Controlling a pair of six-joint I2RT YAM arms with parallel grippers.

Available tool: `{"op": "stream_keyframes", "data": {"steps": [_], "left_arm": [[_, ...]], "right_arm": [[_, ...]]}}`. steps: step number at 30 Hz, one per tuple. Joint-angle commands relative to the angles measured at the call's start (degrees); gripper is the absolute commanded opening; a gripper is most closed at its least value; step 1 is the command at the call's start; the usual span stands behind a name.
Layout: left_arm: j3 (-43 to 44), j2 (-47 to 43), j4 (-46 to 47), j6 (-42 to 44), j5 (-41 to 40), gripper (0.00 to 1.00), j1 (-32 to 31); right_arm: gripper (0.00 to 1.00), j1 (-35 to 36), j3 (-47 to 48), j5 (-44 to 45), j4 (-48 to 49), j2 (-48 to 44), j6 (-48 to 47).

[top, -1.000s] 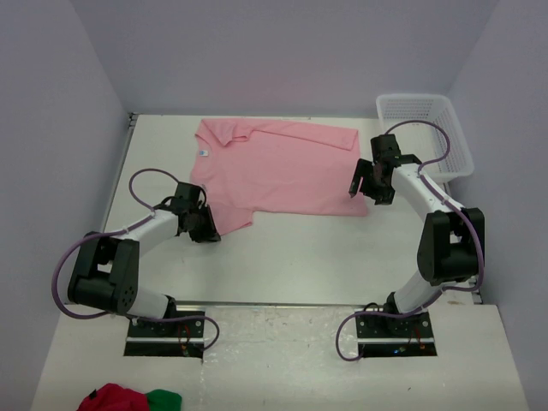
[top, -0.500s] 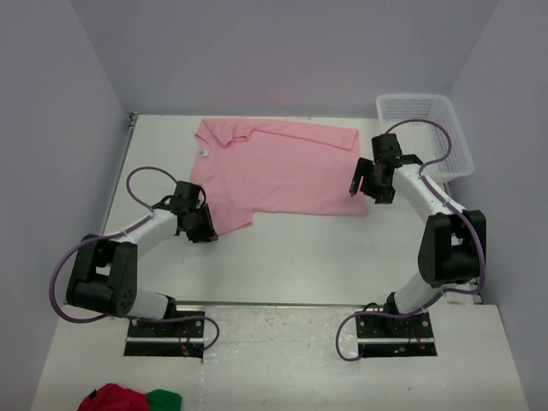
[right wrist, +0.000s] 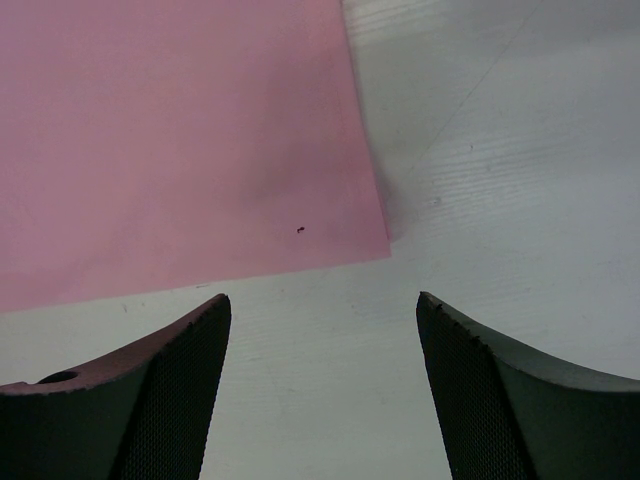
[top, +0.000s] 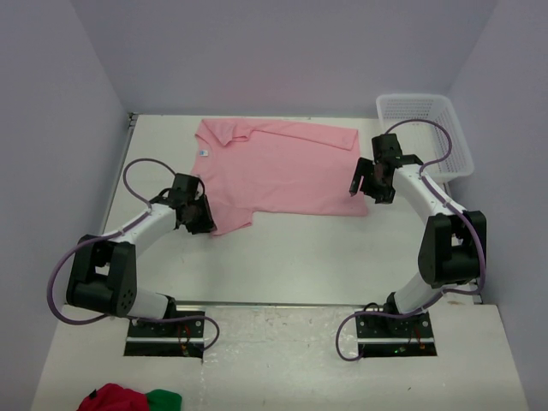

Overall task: Fold and stack the t-shirts
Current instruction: Flatten out the tshirt

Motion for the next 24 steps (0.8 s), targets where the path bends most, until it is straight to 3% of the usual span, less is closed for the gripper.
{"op": "stream_keyframes", "data": {"steps": [1,7,19,24], "left_arm": [[1.69,-0.66,-0.37,0.67,-0.36,0.29,0.69],[0.55,-1.01,0.08,0.59,0.79,0.26,0.78],[-2.53,-2.77,0.16,0.15,2.19,0.32,0.78],[-2.79,-2.24,1.31,0.06,2.55,0.21,0.78]], "right_arm": [[0.75,-0.02,-0.23,-0.43,0.79,-2.55,-0.14],[0.75,-0.02,-0.24,0.09,0.79,-2.37,-0.06],[0.75,-0.02,-0.23,-0.17,0.88,-2.73,0.03],[0.75,-0.02,-0.15,-0.17,0.79,-2.55,0.03]]}}
